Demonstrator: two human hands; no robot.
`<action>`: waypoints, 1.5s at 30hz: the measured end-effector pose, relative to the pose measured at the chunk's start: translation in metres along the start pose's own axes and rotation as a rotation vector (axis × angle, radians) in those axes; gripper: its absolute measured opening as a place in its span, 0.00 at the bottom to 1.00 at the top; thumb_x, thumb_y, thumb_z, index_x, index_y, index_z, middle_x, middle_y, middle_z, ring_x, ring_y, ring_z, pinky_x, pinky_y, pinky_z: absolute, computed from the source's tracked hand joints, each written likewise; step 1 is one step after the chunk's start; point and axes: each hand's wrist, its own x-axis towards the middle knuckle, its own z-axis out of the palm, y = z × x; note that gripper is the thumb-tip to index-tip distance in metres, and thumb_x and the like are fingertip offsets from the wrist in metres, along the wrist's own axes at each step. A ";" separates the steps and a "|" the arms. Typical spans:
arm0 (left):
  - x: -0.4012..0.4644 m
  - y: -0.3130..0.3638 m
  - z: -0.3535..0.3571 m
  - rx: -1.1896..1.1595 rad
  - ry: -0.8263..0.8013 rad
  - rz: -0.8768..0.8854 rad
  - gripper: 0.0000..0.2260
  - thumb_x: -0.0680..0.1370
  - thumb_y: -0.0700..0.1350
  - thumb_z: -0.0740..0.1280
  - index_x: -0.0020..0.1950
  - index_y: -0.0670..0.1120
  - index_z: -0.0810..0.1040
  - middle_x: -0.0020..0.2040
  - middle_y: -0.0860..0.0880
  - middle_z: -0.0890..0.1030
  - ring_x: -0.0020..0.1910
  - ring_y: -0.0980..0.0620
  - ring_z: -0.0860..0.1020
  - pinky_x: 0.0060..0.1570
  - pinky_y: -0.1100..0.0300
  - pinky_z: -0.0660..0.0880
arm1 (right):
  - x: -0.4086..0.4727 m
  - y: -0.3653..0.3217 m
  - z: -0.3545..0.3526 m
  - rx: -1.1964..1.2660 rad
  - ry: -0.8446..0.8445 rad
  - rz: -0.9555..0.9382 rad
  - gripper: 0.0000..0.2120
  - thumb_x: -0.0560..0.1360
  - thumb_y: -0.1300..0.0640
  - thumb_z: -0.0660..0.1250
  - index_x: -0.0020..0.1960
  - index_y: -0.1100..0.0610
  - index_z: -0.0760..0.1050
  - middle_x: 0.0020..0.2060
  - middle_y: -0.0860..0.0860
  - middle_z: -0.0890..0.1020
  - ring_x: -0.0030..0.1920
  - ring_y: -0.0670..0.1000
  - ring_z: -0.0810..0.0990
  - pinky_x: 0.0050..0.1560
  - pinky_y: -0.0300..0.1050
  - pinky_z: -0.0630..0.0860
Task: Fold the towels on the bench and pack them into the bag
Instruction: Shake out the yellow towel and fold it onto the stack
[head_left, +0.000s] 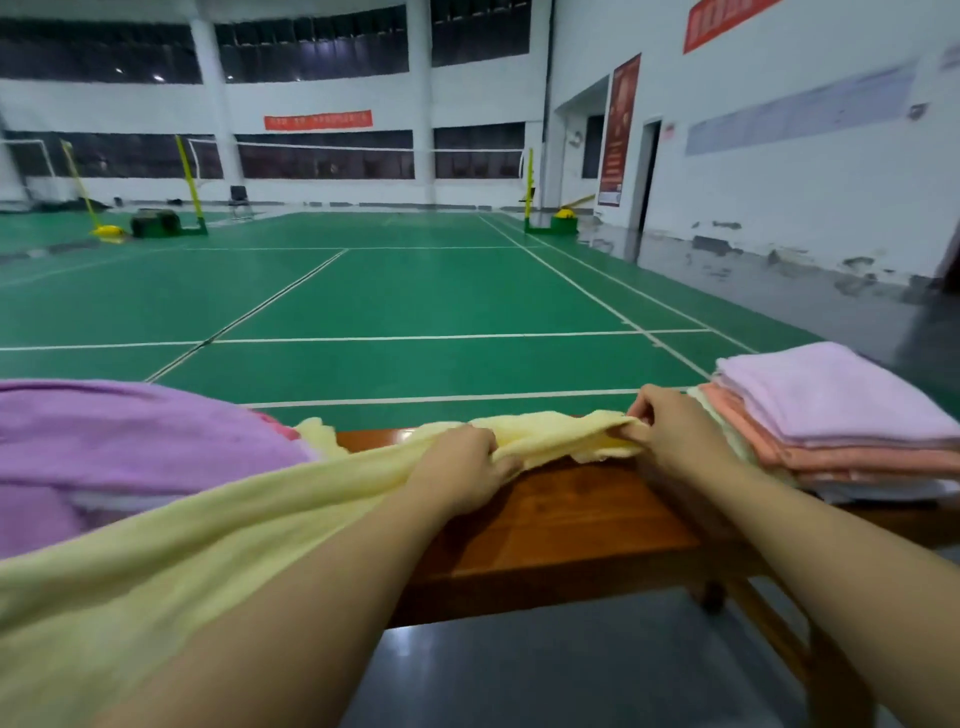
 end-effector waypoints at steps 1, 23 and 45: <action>0.003 0.010 0.008 0.001 -0.028 0.051 0.21 0.79 0.64 0.63 0.40 0.47 0.76 0.46 0.44 0.78 0.47 0.43 0.76 0.44 0.53 0.70 | -0.003 0.018 -0.010 -0.021 -0.036 0.038 0.07 0.74 0.50 0.74 0.46 0.48 0.76 0.42 0.47 0.82 0.41 0.47 0.79 0.45 0.50 0.79; -0.027 -0.041 -0.024 0.075 0.097 -0.377 0.30 0.81 0.67 0.55 0.63 0.43 0.76 0.61 0.41 0.78 0.59 0.41 0.76 0.59 0.49 0.73 | 0.017 -0.041 0.037 -0.068 -0.438 -0.176 0.44 0.64 0.19 0.57 0.71 0.45 0.69 0.61 0.48 0.77 0.59 0.52 0.77 0.61 0.52 0.74; -0.029 -0.055 -0.047 -0.412 0.116 -0.336 0.11 0.73 0.56 0.77 0.44 0.50 0.83 0.40 0.53 0.84 0.39 0.53 0.81 0.39 0.59 0.77 | 0.027 -0.088 0.008 0.309 -0.203 -0.369 0.21 0.64 0.39 0.80 0.41 0.54 0.79 0.41 0.48 0.83 0.44 0.47 0.80 0.48 0.45 0.76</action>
